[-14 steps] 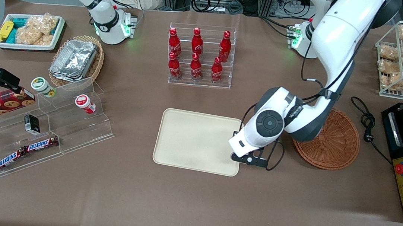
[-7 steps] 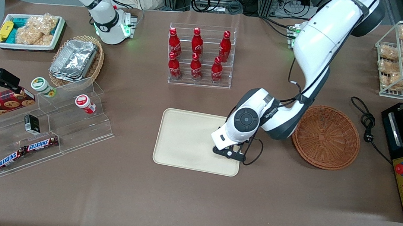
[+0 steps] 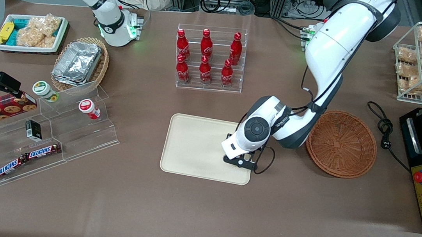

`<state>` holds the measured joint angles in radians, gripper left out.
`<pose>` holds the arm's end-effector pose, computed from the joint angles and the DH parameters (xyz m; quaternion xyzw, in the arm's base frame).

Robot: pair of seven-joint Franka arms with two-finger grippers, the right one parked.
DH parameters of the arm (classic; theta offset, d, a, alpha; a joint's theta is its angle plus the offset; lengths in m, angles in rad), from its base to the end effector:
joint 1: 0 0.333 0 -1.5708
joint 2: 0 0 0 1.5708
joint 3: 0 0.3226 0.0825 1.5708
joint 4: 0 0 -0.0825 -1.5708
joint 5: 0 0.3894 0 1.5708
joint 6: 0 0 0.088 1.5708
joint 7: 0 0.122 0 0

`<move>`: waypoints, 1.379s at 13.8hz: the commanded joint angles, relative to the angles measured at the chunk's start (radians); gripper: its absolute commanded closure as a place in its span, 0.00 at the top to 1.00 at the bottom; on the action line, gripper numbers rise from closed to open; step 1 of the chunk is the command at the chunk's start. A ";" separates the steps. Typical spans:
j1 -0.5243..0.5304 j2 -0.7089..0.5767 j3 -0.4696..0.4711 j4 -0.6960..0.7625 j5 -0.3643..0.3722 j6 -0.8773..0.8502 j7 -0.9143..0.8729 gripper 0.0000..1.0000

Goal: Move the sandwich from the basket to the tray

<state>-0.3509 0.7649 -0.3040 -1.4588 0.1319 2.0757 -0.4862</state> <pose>0.5921 -0.4002 0.2218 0.9935 -0.0851 -0.0746 0.0125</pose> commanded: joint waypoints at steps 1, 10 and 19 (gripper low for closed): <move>0.001 -0.077 0.008 0.021 0.018 -0.117 -0.028 0.99; 0.200 -0.441 0.028 0.020 0.002 -0.393 0.147 0.99; 0.493 -0.618 0.028 0.040 -0.101 -0.497 0.409 0.99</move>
<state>0.0825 0.1725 -0.2655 -1.4093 0.0919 1.5906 -0.1014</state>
